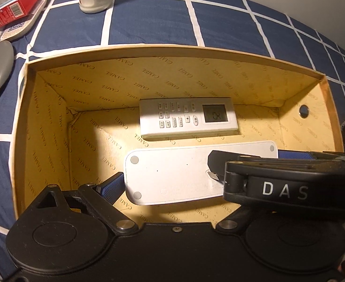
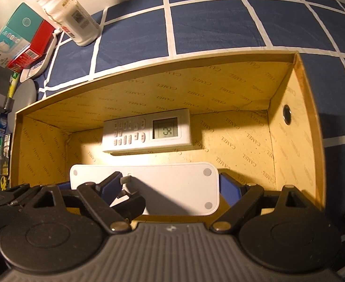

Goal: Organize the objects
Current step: 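Lower the power strip into the box and open the right gripper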

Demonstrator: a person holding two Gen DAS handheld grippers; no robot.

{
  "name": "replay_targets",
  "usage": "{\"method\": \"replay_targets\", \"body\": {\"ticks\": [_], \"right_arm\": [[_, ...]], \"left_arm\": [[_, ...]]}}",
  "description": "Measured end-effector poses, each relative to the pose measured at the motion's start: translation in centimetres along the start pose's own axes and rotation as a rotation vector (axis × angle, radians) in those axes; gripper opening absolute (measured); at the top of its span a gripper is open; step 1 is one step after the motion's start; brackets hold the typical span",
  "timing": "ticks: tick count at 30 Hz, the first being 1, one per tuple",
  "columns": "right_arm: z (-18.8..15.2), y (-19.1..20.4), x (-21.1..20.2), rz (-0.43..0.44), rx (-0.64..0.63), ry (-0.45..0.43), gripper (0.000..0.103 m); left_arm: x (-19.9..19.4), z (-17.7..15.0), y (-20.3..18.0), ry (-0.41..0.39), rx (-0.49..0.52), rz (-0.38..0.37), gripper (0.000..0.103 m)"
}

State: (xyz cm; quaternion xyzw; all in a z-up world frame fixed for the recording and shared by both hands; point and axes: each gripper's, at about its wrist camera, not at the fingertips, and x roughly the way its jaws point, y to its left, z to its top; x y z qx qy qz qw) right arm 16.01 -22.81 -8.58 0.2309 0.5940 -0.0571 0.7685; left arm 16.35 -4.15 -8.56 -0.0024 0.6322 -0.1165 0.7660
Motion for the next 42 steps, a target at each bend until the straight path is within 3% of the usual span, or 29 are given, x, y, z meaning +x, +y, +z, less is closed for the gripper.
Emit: {"method": "replay_targets", "body": {"ticks": [25,42], "right_arm": [[1.9,0.5,2.6,-0.016,0.01,0.024,0.088],[2.1,0.4,1.6,-0.013,-0.016,-0.008,0.09]], "left_arm": [[2.2,1.8,2.0,0.036,-0.048,-0.029,0.091],[1.1,1.2,2.2,-0.001,-0.08,-0.04,0.093]]}}
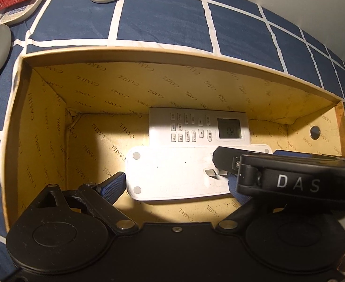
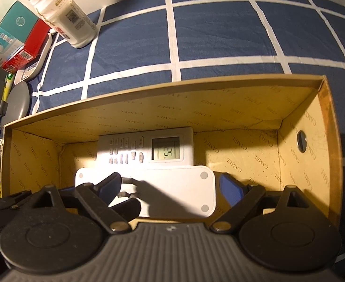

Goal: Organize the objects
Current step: 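Lower the power strip into the box and open the right gripper, then move the right tool to the white TV remote with coloured buttons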

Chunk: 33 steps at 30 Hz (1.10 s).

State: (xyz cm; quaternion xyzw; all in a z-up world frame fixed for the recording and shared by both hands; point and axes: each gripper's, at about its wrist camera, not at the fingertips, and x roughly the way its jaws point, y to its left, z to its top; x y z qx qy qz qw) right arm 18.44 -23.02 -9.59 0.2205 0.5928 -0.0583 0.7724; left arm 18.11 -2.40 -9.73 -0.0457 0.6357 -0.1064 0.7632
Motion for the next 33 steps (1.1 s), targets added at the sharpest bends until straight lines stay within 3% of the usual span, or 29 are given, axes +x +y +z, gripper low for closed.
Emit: {"method": "replay_targets", "body": {"ticks": [12,22,26,33], "right_arm": [[-2.0,-0.2,-4.9,0.033,-0.017,-0.086,0.094],[-5.5,-0.7,-10.6,0.031,-0.002,-0.179,0.103],[-6.9,-1.3,-12.6,0.027,0.005,-0.203,0.103],[-9.4,-2.6,-15.0,0.013,0.014,-0.223,0.103]], "left_arm": [[-3.8,-2.0,-2.7,-0.075,0.037,0.004,0.095],[-7.7,-5.8,-4.7,-0.132,0.069,0.029,0.096],[-9.1,-7.5,-5.5,-0.149,0.073,0.036,0.103],[-10.5,-9.9,-6.4,-0.169,0.072,0.063,0.103]]}}
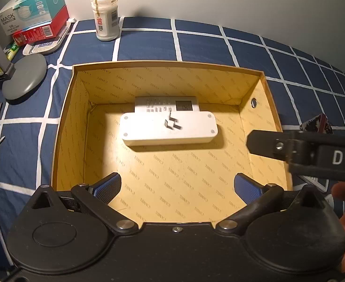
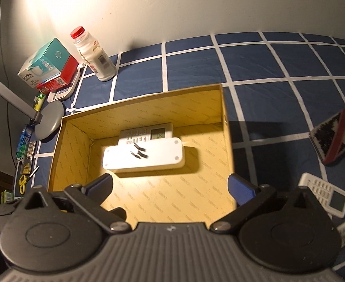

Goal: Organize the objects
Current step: 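Move the right tool to the white TV remote with coloured buttons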

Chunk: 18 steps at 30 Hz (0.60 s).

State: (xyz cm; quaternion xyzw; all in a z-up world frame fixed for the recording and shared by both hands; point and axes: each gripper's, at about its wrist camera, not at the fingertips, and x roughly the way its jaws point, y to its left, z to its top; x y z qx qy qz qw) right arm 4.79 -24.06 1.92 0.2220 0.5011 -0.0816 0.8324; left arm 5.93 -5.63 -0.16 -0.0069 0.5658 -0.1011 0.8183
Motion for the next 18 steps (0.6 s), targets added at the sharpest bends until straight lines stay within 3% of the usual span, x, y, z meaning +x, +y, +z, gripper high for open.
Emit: {"method": "replay_targets", "body": {"ticks": [8,18], "right_arm": [[-1.3,-2.6,-1.8,-0.02,0.012,-0.008,0.103],[-2.4,-8.0,-2.9,-0.007,-0.01,0.013,0.103]], "left_arm": [[-0.8,-1.6,-2.1,-0.004,-0.003,0.005,0.103],[-0.9,-3.9,-7.7,-0.015,-0.034,0.03,0.103]]}}
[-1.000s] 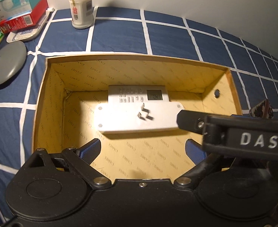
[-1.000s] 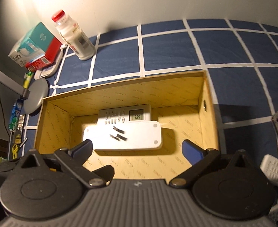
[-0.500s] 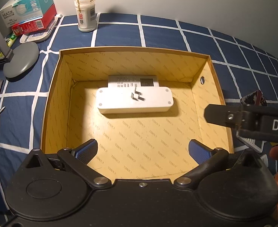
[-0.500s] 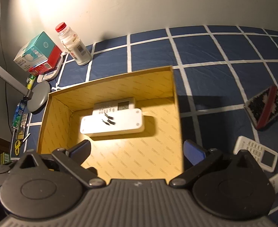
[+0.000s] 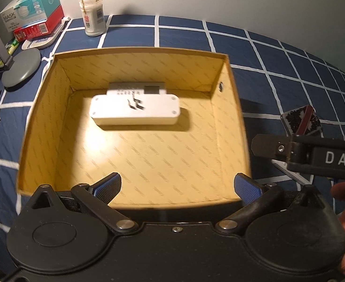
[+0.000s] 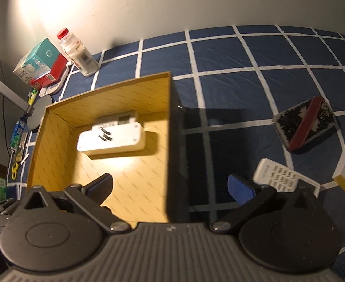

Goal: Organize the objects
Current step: 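Move the right tool to the white TV remote with coloured buttons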

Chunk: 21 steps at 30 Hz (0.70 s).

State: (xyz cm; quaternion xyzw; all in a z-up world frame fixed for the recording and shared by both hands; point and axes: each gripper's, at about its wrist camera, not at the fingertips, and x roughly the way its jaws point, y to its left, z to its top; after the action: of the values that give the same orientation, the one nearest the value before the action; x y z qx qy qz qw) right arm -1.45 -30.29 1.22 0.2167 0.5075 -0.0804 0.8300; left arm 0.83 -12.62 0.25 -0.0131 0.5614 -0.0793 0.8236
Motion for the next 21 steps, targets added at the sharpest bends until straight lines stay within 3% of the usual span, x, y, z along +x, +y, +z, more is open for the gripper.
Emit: {"method": "replay_targets", "body": {"ticks": [9,21], "right_arm": [[-1.0,-6.5,-1.0,0.017,-0.06,0.064,0.103],[-2.5,-14.8,-0.6,0.026,-0.121,0.149,0.103]], "left_arm": [[0.4,-3.2,-6.4,0.024,-0.084,0.035,0.103],[4.2,-7.7,-14.2,0.097,-0.162,0.048,0.103]]}}
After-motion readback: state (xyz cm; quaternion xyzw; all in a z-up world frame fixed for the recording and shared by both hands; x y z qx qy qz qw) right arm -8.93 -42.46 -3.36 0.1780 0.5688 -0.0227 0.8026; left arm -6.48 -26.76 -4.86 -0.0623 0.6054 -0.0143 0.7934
